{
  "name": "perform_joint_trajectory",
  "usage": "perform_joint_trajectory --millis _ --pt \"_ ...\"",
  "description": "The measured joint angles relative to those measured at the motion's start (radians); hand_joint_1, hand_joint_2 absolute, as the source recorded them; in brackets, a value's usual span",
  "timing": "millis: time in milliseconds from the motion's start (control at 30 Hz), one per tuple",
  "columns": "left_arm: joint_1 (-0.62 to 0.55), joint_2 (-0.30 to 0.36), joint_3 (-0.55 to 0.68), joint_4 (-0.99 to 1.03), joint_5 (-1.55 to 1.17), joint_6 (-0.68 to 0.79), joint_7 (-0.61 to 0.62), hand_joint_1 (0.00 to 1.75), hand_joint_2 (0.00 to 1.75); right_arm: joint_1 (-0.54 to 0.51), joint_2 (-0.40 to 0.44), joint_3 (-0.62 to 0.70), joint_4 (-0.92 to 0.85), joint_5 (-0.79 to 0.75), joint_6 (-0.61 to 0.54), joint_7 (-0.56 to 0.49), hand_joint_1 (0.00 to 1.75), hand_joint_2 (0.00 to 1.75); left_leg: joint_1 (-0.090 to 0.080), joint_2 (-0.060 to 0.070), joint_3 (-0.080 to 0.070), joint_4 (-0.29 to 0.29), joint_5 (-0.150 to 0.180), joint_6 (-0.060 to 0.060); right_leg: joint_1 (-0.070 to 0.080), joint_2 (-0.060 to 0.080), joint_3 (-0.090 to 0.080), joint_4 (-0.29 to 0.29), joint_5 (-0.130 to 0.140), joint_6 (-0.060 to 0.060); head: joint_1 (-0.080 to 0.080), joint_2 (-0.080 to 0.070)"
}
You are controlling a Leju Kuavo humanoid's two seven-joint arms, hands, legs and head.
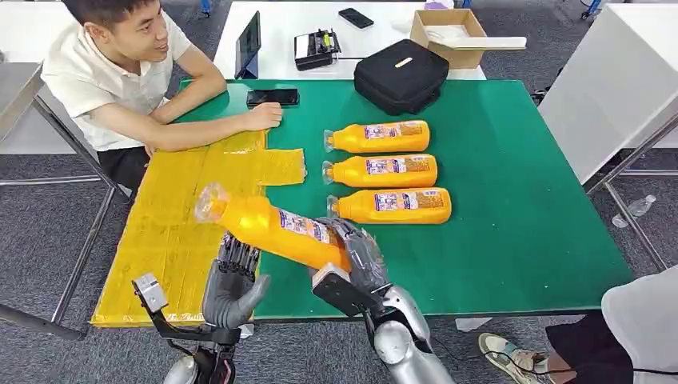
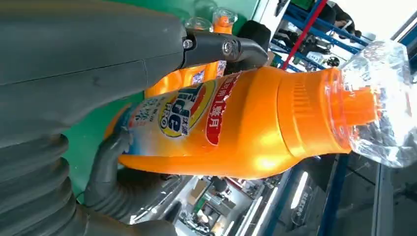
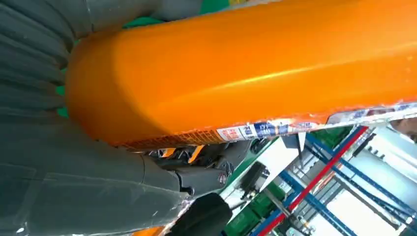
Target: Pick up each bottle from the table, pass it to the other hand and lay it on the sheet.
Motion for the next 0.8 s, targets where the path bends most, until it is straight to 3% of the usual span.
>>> perform_joint_trajectory --millis 800 --pt "-0.058 0.000 0.000 0.092 0.000 -0.010 -0.052 0.00 1.75 0.000 0.016 0.083 0.019 -0.029 -0.005 -0.035 1.75 1.75 0.000 0.000 -0.001 0.000 0.000 0.000 0.000 0.000 -0.001 0.000 0.000 0.000 0.000 0.000"
